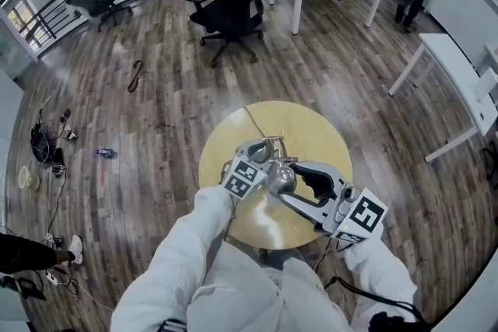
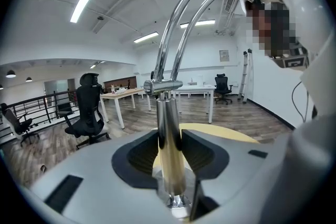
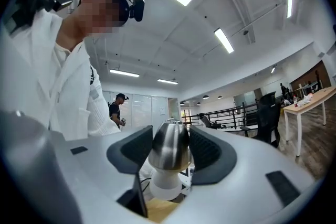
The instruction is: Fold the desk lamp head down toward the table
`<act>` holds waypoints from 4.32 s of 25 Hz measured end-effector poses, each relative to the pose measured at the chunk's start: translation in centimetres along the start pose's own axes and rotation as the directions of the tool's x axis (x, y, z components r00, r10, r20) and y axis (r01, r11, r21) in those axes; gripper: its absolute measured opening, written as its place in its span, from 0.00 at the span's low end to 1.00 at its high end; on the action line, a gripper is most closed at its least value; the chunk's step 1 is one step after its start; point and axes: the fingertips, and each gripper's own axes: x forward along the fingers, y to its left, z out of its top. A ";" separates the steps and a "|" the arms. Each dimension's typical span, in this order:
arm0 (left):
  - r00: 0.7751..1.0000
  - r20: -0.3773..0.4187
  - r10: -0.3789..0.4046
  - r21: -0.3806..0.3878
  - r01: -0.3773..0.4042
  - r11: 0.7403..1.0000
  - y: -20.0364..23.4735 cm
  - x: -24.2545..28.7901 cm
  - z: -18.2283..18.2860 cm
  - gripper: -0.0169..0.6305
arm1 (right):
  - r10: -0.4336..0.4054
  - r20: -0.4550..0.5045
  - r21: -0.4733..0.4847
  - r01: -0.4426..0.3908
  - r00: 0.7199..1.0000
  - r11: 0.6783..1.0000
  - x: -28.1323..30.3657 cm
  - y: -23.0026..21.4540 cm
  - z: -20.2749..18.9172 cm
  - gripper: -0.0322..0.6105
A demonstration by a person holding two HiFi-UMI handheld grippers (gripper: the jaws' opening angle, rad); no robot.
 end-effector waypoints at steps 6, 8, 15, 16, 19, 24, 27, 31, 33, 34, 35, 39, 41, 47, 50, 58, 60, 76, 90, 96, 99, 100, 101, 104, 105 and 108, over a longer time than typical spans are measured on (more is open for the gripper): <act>1.000 -0.006 0.000 0.007 0.000 1.000 0.2 0.2 -0.2 0.24 | 0.042 0.003 -0.092 -0.042 0.999 0.995 -0.2 2.2 -1.9 0.37; 1.000 -0.013 -0.009 0.014 0.010 1.000 0.2 0.2 -0.2 0.24 | 0.040 0.008 -0.117 -0.038 0.999 0.992 -0.4 2.5 -2.6 0.37; 0.997 -0.053 -0.057 0.044 0.059 0.997 0.0 0.4 -0.1 0.24 | 0.033 -0.266 -0.231 -0.096 0.963 0.968 -2.7 3.9 -11.4 0.38; 0.997 -0.056 -0.057 0.045 0.060 0.997 0.0 0.4 0.0 0.24 | 0.021 -0.281 -0.260 -0.097 0.960 0.961 -2.8 4.1 -12.5 0.38; 0.997 -0.054 -0.048 0.036 0.050 0.998 -0.1 0.4 0.1 0.24 | 0.017 -0.217 -0.300 -0.083 0.976 0.950 -2.6 4.4 -13.4 0.38; 0.997 -0.058 -0.041 0.032 0.043 0.999 0.0 0.5 -0.1 0.24 | 0.038 -0.226 -0.275 -0.101 0.973 0.956 -2.7 4.4 -15.9 0.39; 0.998 -0.057 -0.037 0.025 0.038 0.999 0.2 0.7 -0.2 0.24 | 0.048 -0.261 -0.283 -0.124 0.964 0.951 -2.9 4.0 -17.8 0.39; 0.998 -0.060 -0.036 0.021 0.037 0.999 0.2 1.0 0.0 0.24 | 0.057 -0.299 -0.336 -0.161 0.953 0.928 -3.0 3.2 -19.8 0.38; 0.997 -0.061 -0.040 0.021 0.042 0.999 0.2 1.2 0.1 0.24 | 0.063 -0.309 -0.351 -0.175 0.949 0.920 -3.0 2.7 -20.7 0.37; 0.997 -0.060 -0.042 0.022 0.043 0.999 0.2 1.2 0.0 0.24 | 0.065 -0.312 -0.355 -0.180 0.948 0.917 -3.1 2.5 -21.1 0.36; 0.997 -0.059 -0.043 0.022 0.045 0.999 0.1 1.2 -0.1 0.24 | 0.066 -0.314 -0.359 -0.183 0.947 0.915 -3.1 2.4 -21.6 0.36; 0.998 -0.043 -0.045 0.031 0.046 0.998 -0.2 1.4 0.0 0.24 | 0.069 -0.318 -0.372 -0.191 0.946 0.908 -3.3 1.7 -23.2 0.34; 0.999 -0.034 -0.041 0.038 0.042 0.998 0.1 1.6 -0.1 0.24 | 0.068 -0.319 -0.380 -0.193 0.945 0.905 -3.2 1.2 -23.8 0.33; 0.999 -0.022 -0.029 0.033 0.030 0.999 0.4 1.6 -0.1 0.24 | 0.052 -0.317 -0.402 -0.183 0.947 0.897 -2.8 0.5 -24.8 0.32; 0.999 -0.022 -0.029 0.036 0.029 0.999 0.2 1.2 -0.1 0.24 | 0.040 -0.325 -0.409 -0.178 0.945 0.895 -2.7 0.4 -25.2 0.32; 0.998 -0.004 -0.061 0.032 0.061 0.998 -0.6 0.7 0.0 0.24 | 0.019 -0.329 -0.422 -0.165 0.944 0.891 -2.7 0.0 -26.5 0.30; 0.997 0.004 -0.074 0.025 0.074 0.997 -0.8 0.6 -0.2 0.23 | 0.015 -0.323 -0.423 -0.159 0.946 0.892 -2.6 -0.1 -26.8 0.30; 0.999 -0.001 -0.053 0.033 0.053 0.998 -0.5 1.0 -0.4 0.24 | -0.034 -0.363 -0.457 -0.146 0.931 0.877 -2.3 -0.7 -27.1 0.29; 0.978 -0.052 0.201 -0.170 -0.207 0.963 2.5 -3.7 -3.8 0.26 | -0.307 -0.259 -0.260 0.241 0.916 0.935 -4.9 -4.6 -19.7 0.29; 0.912 0.008 0.411 -0.248 -0.396 0.884 2.4 -11.0 -2.9 0.15 | -0.590 -0.138 -0.190 0.563 0.796 0.804 -6.4 -8.3 -15.8 0.24; 0.902 0.053 0.430 -0.262 -0.403 0.877 -0.3 -13.0 -1.1 0.04 | -0.668 -0.126 -0.173 0.647 0.733 0.743 -6.4 -8.0 -15.6 0.12; 0.906 0.063 0.419 -0.277 -0.387 0.879 -1.4 -13.3 -0.8 0.04 | -0.685 -0.130 -0.157 0.667 0.717 0.728 -6.3 -7.7 -15.8 0.10; 0.911 0.065 0.406 -0.292 -0.372 0.881 -2.6 -13.4 -0.9 0.03 | -0.695 -0.137 -0.136 0.682 0.706 0.719 -6.1 -7.3 -15.9 0.09; 0.923 0.040 0.383 -0.298 -0.355 0.886 -5.6 -13.4 -1.7 0.03 | -0.705 -0.172 -0.070 0.705 0.689 0.706 -5.7 -6.1 -16.9 0.07; 0.927 0.030 0.374 -0.305 -0.347 0.887 -6.4 -13.3 -2.0 0.03 | -0.705 -0.187 -0.059 0.708 0.684 0.703 -5.5 -5.7 -17.2 0.07; 0.939 0.012 0.345 -0.348 -0.319 0.881 -8.1 -13.2 -2.6 0.03 | -0.702 -0.220 -0.057 0.709 0.678 0.703 -5.3 -4.9 -18.0 0.07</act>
